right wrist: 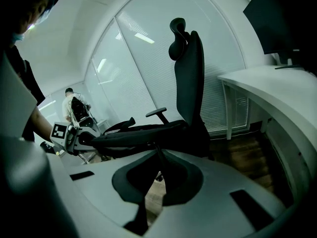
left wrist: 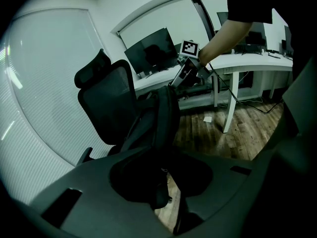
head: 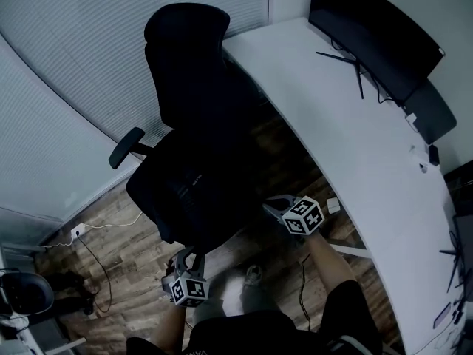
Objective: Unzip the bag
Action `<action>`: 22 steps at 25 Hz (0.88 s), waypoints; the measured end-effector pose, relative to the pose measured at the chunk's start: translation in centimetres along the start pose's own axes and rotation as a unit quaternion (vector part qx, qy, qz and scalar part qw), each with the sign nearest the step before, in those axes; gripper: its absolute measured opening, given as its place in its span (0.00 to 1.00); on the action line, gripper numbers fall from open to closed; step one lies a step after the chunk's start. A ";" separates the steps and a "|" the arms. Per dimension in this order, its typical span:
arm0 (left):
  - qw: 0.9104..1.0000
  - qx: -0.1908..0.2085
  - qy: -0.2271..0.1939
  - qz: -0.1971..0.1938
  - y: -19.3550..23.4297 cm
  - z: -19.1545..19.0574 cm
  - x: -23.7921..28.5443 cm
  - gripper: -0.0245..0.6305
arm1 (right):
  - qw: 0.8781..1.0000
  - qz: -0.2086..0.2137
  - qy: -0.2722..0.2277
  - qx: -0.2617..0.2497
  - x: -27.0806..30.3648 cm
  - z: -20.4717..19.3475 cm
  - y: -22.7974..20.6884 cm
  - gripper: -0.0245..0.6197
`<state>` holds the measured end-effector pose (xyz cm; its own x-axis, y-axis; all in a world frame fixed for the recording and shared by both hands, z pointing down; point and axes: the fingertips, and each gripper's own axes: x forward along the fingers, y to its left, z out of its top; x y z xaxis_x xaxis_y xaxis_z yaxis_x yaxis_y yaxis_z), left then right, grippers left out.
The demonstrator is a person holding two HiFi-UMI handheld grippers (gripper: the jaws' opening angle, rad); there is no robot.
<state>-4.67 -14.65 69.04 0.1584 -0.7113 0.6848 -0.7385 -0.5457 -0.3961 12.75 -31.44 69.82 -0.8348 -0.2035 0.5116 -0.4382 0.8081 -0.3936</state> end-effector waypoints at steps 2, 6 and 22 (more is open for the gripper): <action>1.000 -0.001 0.001 0.000 0.0 0.0 0.1 0.19 | 1.000 -0.007 0.001 0.002 0.3 0.0 -0.8 0.10; 1.000 0.000 0.005 -0.002 -0.2 -0.1 0.3 0.20 | 1.000 -0.026 0.005 0.010 1.1 -0.1 -2.4 0.10; 0.999 -0.008 0.002 -0.048 -0.5 -0.8 0.1 0.24 | 0.991 -0.096 -0.036 0.089 0.7 -0.8 -2.1 0.11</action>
<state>-4.82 -14.08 69.82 0.2257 -0.6549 0.7212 -0.7307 -0.6034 -0.3193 13.39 -32.85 71.62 -0.7493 -0.3880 0.5368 -0.6376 0.6418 -0.4261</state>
